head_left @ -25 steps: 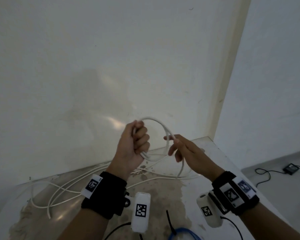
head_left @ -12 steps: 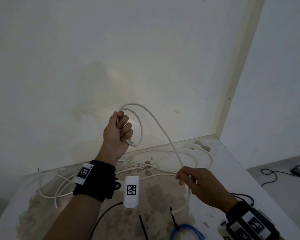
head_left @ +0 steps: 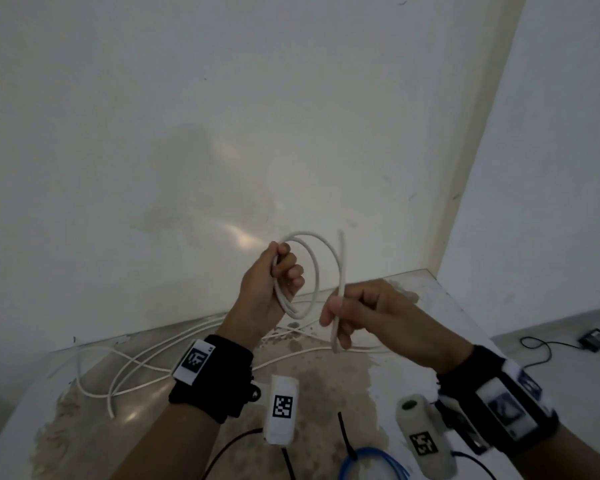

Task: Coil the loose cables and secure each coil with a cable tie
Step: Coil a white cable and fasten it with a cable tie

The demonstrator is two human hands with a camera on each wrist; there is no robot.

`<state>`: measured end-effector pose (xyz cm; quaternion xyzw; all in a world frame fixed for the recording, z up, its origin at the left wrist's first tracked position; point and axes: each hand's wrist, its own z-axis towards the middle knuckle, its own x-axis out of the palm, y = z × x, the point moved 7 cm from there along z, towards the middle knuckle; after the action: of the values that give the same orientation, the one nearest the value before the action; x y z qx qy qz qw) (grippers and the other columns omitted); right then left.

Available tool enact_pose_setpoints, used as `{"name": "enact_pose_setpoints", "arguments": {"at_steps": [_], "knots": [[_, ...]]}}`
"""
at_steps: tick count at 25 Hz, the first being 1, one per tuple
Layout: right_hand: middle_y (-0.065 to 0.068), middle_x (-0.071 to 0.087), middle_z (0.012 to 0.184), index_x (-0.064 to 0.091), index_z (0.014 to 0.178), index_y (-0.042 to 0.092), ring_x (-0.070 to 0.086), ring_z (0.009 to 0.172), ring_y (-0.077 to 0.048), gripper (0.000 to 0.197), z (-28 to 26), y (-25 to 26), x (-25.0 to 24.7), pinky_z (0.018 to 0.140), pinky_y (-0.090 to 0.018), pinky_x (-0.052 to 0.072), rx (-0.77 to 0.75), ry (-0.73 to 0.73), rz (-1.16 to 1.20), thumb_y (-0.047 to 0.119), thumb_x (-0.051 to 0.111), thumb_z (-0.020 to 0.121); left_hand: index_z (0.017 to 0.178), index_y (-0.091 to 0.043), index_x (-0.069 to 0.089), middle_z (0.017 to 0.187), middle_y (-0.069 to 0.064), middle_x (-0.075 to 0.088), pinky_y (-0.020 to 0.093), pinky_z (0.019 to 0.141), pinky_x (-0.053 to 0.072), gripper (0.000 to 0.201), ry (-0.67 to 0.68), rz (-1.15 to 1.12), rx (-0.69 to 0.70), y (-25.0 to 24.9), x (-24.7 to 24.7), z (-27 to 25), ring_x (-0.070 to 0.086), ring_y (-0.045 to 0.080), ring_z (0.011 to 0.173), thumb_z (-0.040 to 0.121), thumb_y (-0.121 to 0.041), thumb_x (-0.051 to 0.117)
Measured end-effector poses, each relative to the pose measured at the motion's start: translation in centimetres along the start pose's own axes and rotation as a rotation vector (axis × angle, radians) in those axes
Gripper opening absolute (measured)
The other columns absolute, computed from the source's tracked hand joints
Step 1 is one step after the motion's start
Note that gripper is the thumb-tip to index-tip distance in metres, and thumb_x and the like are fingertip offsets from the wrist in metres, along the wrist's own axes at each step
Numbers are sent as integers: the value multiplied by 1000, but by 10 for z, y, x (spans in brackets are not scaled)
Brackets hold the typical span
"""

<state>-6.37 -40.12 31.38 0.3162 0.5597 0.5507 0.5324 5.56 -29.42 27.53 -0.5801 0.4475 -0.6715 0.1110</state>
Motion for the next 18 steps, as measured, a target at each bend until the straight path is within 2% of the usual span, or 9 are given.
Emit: {"name": "enact_pose_setpoints", "arguments": {"at_steps": [2, 5, 7, 9, 10, 12, 13, 16, 18], "knots": [[-12, 64, 65, 71, 89, 1, 65, 62, -23, 30, 11, -4, -9, 64, -27, 54, 24, -69, 184, 27, 56, 93, 77, -17, 47, 52, -5, 31, 20, 46, 46, 36, 2, 130, -25, 12, 9, -8, 46, 10, 45, 105, -32, 30], [-12, 66, 68, 72, 90, 1, 69, 66, -23, 29, 21, -12, -13, 60, -29, 57, 55, -88, 366, 25, 55, 92, 83, -10, 53, 56, 4, 45, 25, 46, 49, 38, 51, 315, -75, 30, 21, -23, 52, 15, 43, 104, -33, 31], [-10, 69, 72, 72, 92, 5, 70, 69, -21, 27, 25, -18, -19, 55, -27, 55, 78, -138, 466, 25, 54, 93, 94, -7, 62, 62, 6, 58, 28, 47, 52, 42, 76, 396, -140, 43, 24, -31, 60, 18, 50, 104, -34, 33], [-9, 71, 77, 71, 95, 6, 72, 73, -19, 23, 25, -27, -34, 50, -24, 53, 105, -243, 525, 23, 54, 95, 93, -9, 59, 63, 1, 56, 24, 41, 47, 37, 92, 471, -189, 51, 24, -37, 60, 19, 46, 103, -37, 37], [-9, 72, 78, 70, 97, 6, 73, 74, -18, 22, 24, -31, -40, 48, -22, 51, 122, -290, 539, 21, 53, 97, 91, -11, 55, 62, 0, 52, 20, 37, 39, 34, 106, 493, -199, 53, 23, -39, 53, 16, 39, 103, -37, 38], [-7, 72, 78, 69, 99, 7, 73, 73, -17, 21, 21, -39, -51, 45, -20, 48, 155, -361, 554, 19, 52, 99, 88, -13, 52, 58, -1, 45, 17, 33, 23, 32, 152, 401, -243, 55, 21, -40, 34, 8, 30, 103, -36, 36], [-5, 72, 77, 69, 99, 8, 73, 71, -15, 20, 19, -45, -55, 44, -19, 46, 178, -393, 574, 19, 52, 100, 87, -13, 53, 53, -2, 40, 16, 31, 20, 32, 171, 309, -281, 56, 20, -40, 28, 6, 29, 103, -34, 34], [2, 67, 77, 72, 97, 15, 60, 62, -9, 19, 11, -65, -59, 48, -19, 38, 255, -489, 618, 23, 54, 98, 85, -12, 55, 45, -6, 29, 17, 34, 19, 32, 261, 101, -362, 57, 25, -42, 27, 3, 30, 101, -31, 34], [0, 62, 83, 74, 98, 16, 53, 69, -13, 23, 7, -77, -51, 60, -26, 37, 249, -523, 604, 30, 55, 98, 83, -12, 55, 42, -7, 28, 19, 39, 21, 33, 317, -19, -365, 57, 30, -44, 28, 4, 34, 101, -28, 33]]}}
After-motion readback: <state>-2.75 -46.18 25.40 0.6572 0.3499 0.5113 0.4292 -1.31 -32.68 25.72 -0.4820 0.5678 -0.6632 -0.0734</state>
